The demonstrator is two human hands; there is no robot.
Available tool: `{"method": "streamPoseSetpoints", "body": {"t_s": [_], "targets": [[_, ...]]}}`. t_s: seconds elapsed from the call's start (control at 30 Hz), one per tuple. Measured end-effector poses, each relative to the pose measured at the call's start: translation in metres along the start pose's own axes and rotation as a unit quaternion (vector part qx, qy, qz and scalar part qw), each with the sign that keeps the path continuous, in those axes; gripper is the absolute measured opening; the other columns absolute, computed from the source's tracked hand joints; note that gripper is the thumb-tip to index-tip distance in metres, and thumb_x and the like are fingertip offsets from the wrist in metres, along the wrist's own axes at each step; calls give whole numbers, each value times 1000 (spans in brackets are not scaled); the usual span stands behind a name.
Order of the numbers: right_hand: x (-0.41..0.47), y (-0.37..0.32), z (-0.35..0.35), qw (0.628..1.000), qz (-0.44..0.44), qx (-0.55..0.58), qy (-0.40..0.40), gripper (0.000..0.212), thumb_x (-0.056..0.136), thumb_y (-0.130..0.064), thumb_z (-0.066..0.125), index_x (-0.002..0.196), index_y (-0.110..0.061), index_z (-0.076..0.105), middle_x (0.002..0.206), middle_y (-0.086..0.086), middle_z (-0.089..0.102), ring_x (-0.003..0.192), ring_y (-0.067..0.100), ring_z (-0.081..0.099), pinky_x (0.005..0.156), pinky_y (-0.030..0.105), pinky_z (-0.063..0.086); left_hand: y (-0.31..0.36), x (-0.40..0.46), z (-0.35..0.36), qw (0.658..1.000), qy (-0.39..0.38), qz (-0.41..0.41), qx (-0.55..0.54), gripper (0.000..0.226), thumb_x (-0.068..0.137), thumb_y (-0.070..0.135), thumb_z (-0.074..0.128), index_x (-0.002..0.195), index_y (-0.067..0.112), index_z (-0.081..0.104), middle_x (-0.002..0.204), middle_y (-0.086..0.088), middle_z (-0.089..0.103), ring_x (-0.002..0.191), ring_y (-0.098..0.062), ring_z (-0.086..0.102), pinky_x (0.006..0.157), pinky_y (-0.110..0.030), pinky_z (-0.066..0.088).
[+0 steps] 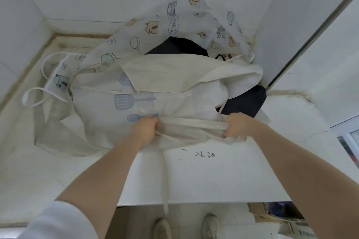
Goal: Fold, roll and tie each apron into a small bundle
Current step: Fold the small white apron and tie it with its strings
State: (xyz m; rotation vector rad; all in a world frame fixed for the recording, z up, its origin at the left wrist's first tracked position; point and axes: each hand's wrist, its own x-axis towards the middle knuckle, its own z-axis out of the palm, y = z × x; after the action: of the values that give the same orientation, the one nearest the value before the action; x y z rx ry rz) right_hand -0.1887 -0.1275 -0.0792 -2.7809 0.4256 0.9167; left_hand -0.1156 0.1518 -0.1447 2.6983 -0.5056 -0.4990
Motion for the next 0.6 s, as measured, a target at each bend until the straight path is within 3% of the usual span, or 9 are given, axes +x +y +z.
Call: {"method": "streamPoseSetpoints", "body": {"t_s": [0.1, 0.2, 0.27, 0.33, 0.37, 0.43, 0.5, 0.53, 0.6], "targets": [[-4, 16, 3, 959, -14, 283, -22, 17, 76, -19, 73, 70, -9, 61, 67, 1, 51, 64, 15, 49, 57, 23, 33, 13, -1, 3, 994, 7, -17, 104, 24, 93, 6, 41, 112, 10, 55, 124, -8, 49, 111, -29, 52, 90, -40, 46], [-14, 19, 3, 859, -85, 506, 5, 8, 80, -10, 71, 77, -7, 64, 69, 0, 60, 67, 15, 56, 61, 20, 40, 24, -5, 5, 989, 9, -48, 139, 32, 93, 6, 41, 124, 7, 48, 131, -10, 44, 116, -29, 51, 91, -39, 43], [-17, 17, -3, 799, -112, 591, -8, 7, 86, -10, 64, 90, -4, 66, 80, 3, 68, 71, 12, 65, 61, 17, 49, 31, -8, 5, 988, 26, -63, 135, 33, 95, 23, 44, 124, 7, 47, 129, -10, 46, 114, -30, 53, 90, -37, 42], [-14, 18, -10, 780, -125, 611, -59, 26, 88, -18, 63, 104, 3, 65, 93, 8, 71, 79, 13, 68, 68, 18, 54, 38, -11, 8, 989, 33, -85, 113, 45, 97, 40, 38, 124, 5, 47, 129, -12, 48, 115, -31, 52, 93, -36, 40], [-12, 19, -15, 791, -118, 592, -101, 39, 83, -25, 67, 107, 6, 63, 96, 9, 70, 81, 17, 68, 70, 21, 55, 41, -11, 10, 989, 28, -93, 109, 50, 98, 44, 35, 126, 4, 46, 131, -14, 48, 117, -32, 50, 95, -37, 39], [-14, 22, -24, 861, -95, 445, -228, 59, 70, -34, 80, 101, 11, 58, 88, 11, 62, 74, 22, 58, 61, 24, 50, 48, -11, 14, 986, 15, -107, 126, 55, 98, 46, 31, 129, 2, 43, 135, -18, 44, 121, -33, 47, 99, -38, 36], [-16, 25, -33, 902, -59, 215, -371, 35, 72, -25, 79, 89, -1, 59, 80, 10, 61, 69, 21, 56, 59, 26, 50, 55, -12, 18, 982, 2, -117, 150, 56, 99, 45, 32, 132, 0, 38, 138, -20, 39, 123, -35, 43, 101, -40, 34], [-13, 26, -35, 910, -28, 112, -399, 27, 72, -20, 79, 90, -8, 64, 86, 10, 67, 77, 23, 63, 71, 31, 55, 56, -13, 20, 980, -3, -122, 156, 54, 99, 42, 33, 133, -1, 35, 139, -20, 36, 124, -35, 42, 101, -41, 34], [-4, 32, -37, 936, 18, -98, -338, 36, 70, -22, 79, 102, -13, 66, 109, 10, 67, 101, 29, 63, 93, 39, 49, 57, -14, 23, 978, -12, -135, 157, 45, 100, 28, 35, 135, 0, 31, 140, -19, 32, 125, -35, 40, 102, -42, 33]]}}
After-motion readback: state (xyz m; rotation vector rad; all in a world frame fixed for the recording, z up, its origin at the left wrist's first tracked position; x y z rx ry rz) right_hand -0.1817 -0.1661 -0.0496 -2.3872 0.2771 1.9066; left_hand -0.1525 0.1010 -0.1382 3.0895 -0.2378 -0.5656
